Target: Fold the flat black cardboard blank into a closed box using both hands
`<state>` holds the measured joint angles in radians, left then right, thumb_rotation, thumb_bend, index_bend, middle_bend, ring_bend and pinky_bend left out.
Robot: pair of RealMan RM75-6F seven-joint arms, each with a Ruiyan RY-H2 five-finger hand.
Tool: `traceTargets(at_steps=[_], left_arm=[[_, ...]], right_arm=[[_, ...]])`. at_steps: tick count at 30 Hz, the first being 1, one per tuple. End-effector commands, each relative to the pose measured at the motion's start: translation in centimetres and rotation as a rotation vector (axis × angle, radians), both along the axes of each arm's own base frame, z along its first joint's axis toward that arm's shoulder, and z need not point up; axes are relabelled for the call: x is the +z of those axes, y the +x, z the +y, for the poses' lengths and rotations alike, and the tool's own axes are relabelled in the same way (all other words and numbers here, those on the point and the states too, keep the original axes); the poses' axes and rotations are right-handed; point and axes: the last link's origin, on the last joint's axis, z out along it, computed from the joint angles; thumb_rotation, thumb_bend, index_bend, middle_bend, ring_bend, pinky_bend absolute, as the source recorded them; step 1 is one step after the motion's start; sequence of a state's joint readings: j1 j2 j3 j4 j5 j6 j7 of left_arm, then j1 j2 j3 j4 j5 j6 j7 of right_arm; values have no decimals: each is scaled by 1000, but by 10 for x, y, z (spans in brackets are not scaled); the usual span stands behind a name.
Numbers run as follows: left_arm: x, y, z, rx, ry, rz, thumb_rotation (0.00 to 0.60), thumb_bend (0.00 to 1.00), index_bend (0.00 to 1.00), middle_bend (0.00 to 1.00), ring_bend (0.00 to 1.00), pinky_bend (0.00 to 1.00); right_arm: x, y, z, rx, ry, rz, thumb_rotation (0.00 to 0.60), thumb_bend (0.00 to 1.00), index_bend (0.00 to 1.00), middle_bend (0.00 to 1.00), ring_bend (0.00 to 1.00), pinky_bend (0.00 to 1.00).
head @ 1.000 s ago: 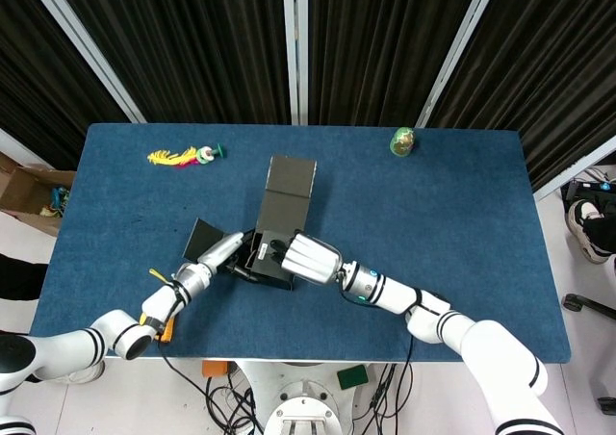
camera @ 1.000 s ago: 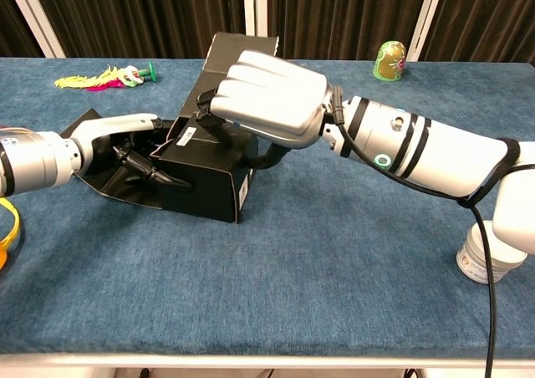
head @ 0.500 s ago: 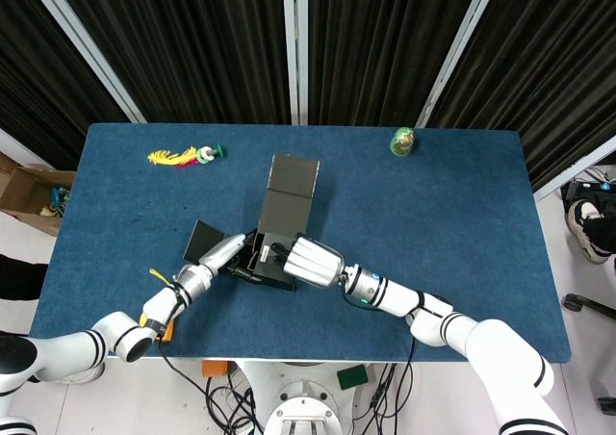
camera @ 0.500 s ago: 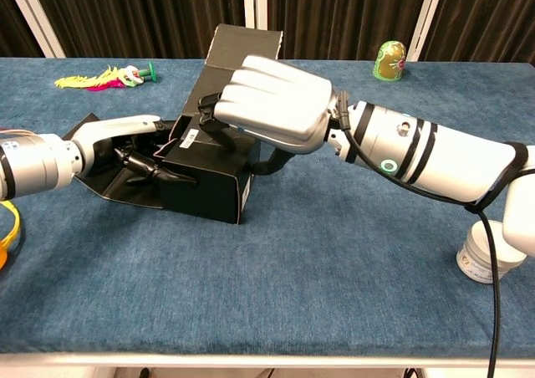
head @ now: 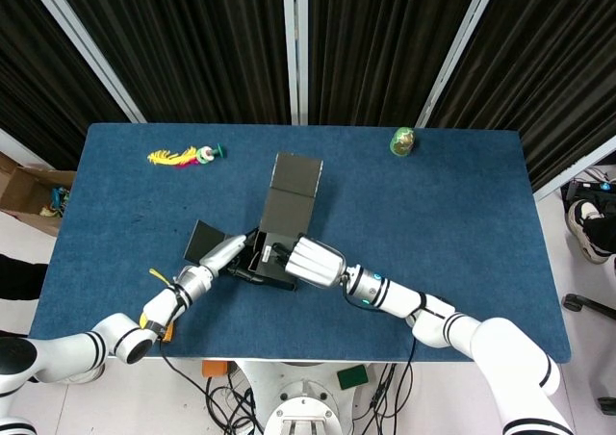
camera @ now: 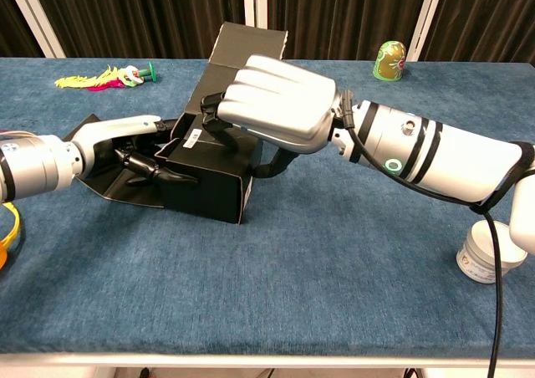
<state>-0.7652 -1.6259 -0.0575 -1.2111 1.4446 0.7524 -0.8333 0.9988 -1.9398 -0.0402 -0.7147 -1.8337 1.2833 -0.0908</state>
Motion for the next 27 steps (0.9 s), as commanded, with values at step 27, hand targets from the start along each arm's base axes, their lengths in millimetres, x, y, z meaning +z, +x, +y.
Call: traceTargets(at_steps=[27], left_arm=[[-2,-2,1,1,32,5,439,12,275,293,601,892]], right_arm=[[3,-5,0,-20,1,48,600,53,527,389,892,938]])
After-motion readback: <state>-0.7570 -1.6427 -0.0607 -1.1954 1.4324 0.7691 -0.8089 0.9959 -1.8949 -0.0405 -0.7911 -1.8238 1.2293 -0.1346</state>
